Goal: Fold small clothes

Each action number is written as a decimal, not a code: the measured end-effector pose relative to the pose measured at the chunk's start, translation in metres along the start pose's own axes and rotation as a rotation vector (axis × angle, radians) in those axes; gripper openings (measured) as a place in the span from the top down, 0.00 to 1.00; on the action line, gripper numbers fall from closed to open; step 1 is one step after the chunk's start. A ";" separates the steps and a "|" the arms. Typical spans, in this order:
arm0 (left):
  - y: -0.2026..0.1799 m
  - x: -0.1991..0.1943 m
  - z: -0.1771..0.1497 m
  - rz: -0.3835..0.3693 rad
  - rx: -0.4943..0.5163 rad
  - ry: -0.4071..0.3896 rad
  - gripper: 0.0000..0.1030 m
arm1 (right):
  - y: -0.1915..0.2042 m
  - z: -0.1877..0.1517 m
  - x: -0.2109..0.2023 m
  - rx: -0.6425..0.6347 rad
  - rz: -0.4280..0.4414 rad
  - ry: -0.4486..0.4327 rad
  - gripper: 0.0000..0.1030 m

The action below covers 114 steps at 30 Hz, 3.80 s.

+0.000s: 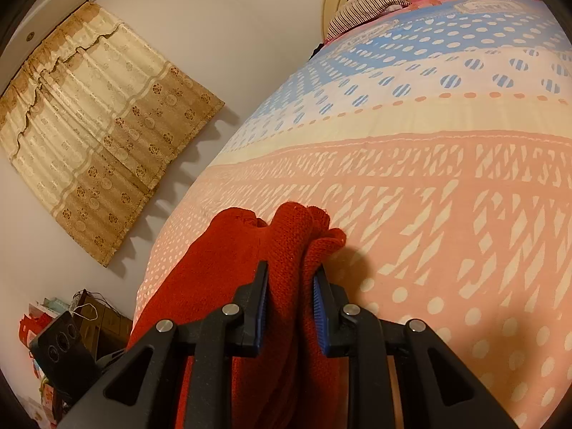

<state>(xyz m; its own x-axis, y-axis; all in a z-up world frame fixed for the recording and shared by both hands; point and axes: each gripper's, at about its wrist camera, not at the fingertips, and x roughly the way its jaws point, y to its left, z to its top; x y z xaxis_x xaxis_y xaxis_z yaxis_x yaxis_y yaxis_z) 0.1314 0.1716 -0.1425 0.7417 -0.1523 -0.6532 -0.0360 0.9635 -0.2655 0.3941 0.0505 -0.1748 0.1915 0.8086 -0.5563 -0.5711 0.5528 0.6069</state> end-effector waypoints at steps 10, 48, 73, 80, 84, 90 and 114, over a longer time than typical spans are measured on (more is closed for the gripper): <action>0.000 0.003 -0.003 0.033 -0.020 0.009 0.45 | -0.013 -0.001 0.008 0.043 -0.039 0.016 0.78; 0.016 0.014 0.003 0.240 -0.002 -0.015 0.03 | 0.066 -0.078 -0.031 -0.191 -0.080 0.054 0.56; -0.038 -0.070 0.016 0.259 0.083 -0.247 0.00 | 0.135 -0.122 -0.127 -0.282 -0.280 -0.302 0.45; -0.043 -0.072 0.016 0.256 0.088 -0.256 0.00 | 0.150 -0.131 -0.140 -0.329 -0.317 -0.338 0.43; -0.045 -0.071 0.015 0.259 0.094 -0.256 0.00 | 0.150 -0.132 -0.144 -0.319 -0.325 -0.352 0.43; -0.048 -0.071 0.014 0.258 0.093 -0.251 0.00 | 0.150 -0.136 -0.145 -0.314 -0.340 -0.348 0.42; -0.047 -0.068 0.012 0.255 0.087 -0.244 0.00 | 0.159 -0.142 -0.146 -0.326 -0.338 -0.352 0.41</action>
<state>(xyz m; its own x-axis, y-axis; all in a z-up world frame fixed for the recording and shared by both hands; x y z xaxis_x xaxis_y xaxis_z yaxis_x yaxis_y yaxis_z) 0.0905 0.1399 -0.0768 0.8545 0.1426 -0.4996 -0.1915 0.9803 -0.0477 0.1615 -0.0081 -0.0776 0.6272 0.6473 -0.4331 -0.6375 0.7462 0.1919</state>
